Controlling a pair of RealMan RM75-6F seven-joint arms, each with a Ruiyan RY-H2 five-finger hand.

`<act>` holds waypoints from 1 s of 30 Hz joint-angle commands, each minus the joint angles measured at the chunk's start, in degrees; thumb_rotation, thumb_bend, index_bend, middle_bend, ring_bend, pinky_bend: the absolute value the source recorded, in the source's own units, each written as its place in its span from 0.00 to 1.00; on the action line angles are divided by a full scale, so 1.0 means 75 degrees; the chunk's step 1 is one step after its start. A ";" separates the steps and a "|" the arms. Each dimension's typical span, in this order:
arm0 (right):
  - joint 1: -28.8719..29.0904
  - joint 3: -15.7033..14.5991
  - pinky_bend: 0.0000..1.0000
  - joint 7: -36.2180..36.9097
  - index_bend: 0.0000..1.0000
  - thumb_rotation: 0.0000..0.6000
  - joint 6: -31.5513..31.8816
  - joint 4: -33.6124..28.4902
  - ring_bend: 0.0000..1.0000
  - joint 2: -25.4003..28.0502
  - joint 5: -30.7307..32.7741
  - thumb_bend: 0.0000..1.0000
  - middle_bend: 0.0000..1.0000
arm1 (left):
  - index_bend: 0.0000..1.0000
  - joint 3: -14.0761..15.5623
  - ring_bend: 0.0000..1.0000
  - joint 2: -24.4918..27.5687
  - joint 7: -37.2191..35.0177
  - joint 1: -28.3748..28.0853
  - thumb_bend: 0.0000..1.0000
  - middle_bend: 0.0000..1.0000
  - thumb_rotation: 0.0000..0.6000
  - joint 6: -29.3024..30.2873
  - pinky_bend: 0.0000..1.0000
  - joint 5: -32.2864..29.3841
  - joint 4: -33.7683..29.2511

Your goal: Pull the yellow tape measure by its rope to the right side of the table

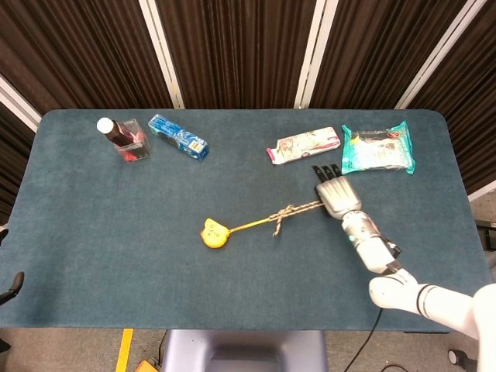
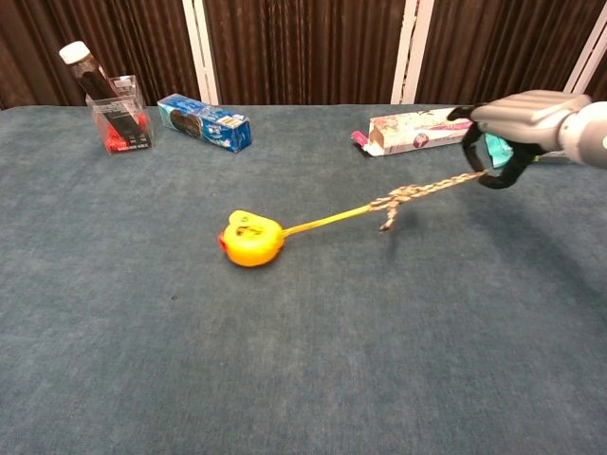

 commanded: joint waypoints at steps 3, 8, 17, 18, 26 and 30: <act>-0.0240 -0.0044 0.00 0.0229 0.72 1.00 0.0074 -0.0003 0.03 0.0390 -0.0012 0.48 0.11 | 0.08 0.0003 0.00 -0.0024 0.0050 -0.0006 0.37 0.00 1.00 0.0014 0.11 0.0014 -0.0005; -0.0451 -0.0050 0.00 0.0411 0.72 1.00 0.0176 -0.0087 0.03 0.0840 -0.0083 0.49 0.11 | 0.08 0.0016 0.00 -0.0038 0.0075 -0.0019 0.37 0.00 1.00 -0.0022 0.11 0.0011 0.0000; -0.0829 -0.0036 0.00 0.0667 0.72 1.00 0.0339 -0.0237 0.03 0.1557 -0.0071 0.49 0.11 | 0.08 0.0020 0.00 -0.0061 0.0143 -0.0040 0.37 0.00 1.00 -0.0040 0.11 0.0017 -0.0016; -0.0859 -0.0042 0.00 0.0681 0.72 1.00 0.0337 -0.0233 0.03 0.1609 -0.0068 0.49 0.11 | 0.08 0.0028 0.00 -0.0077 0.0162 -0.0041 0.37 0.00 1.00 -0.0046 0.11 0.0020 -0.0008; -0.1076 -0.0088 0.00 0.0833 0.72 1.00 0.0277 -0.0086 0.03 0.1851 -0.0018 0.49 0.11 | 0.08 0.0017 0.00 -0.0094 0.0241 -0.0055 0.37 0.00 1.00 -0.0051 0.11 0.0003 -0.0034; -0.1323 -0.0146 0.00 0.0988 0.73 1.00 0.0306 0.0122 0.03 0.2040 0.0074 0.49 0.11 | 0.08 0.0002 0.00 -0.0113 0.0300 -0.0080 0.37 0.00 1.00 -0.0081 0.11 -0.0023 -0.0042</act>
